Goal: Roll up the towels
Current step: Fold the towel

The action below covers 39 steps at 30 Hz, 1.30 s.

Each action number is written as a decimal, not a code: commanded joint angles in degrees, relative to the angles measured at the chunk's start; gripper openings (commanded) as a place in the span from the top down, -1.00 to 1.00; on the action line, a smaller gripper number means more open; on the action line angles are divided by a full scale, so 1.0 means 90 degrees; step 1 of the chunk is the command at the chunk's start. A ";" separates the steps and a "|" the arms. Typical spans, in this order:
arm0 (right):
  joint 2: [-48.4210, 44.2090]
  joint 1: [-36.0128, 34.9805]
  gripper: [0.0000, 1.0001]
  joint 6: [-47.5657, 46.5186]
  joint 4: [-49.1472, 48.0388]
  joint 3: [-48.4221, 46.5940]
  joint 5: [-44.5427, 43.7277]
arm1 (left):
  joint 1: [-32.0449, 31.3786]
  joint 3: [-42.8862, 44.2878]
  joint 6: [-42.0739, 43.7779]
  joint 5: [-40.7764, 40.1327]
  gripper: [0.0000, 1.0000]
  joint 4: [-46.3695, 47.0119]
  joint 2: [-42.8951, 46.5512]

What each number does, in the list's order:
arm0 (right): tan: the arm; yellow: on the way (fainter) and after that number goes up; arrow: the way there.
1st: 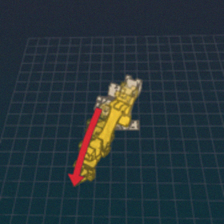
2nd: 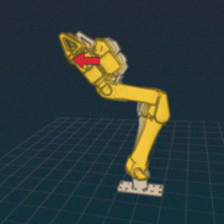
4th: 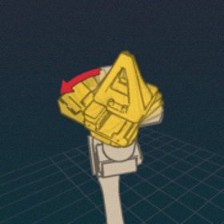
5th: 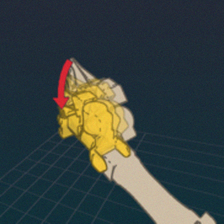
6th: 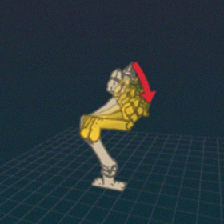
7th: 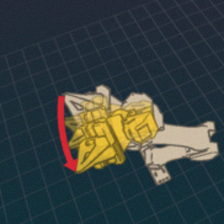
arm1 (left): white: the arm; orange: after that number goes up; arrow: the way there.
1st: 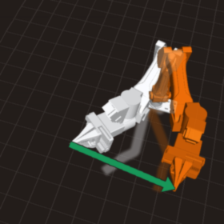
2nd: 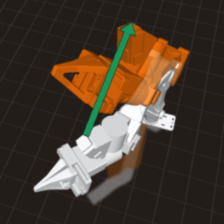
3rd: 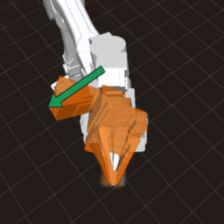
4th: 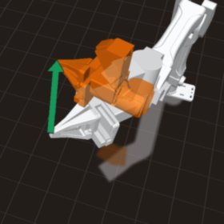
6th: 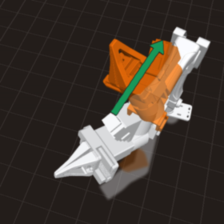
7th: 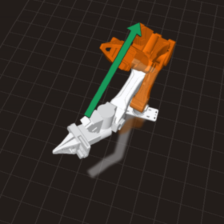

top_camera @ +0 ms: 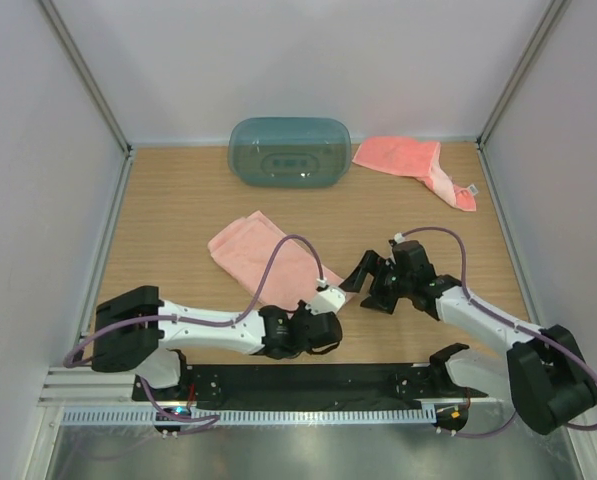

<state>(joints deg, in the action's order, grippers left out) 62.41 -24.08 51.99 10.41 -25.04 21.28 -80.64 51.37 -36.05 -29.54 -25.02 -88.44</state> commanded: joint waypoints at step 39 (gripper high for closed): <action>0.0586 -0.0255 -0.63 -0.1333 0.1870 -0.2872 -0.1876 | 0.1030 -0.0923 -0.2095 0.2481 0.99 0.0855 0.1916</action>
<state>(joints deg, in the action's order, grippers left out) 70.54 -26.44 42.02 24.08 -48.31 7.35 -72.64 44.10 -49.04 -10.44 -20.40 -74.81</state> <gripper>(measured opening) 0.815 0.061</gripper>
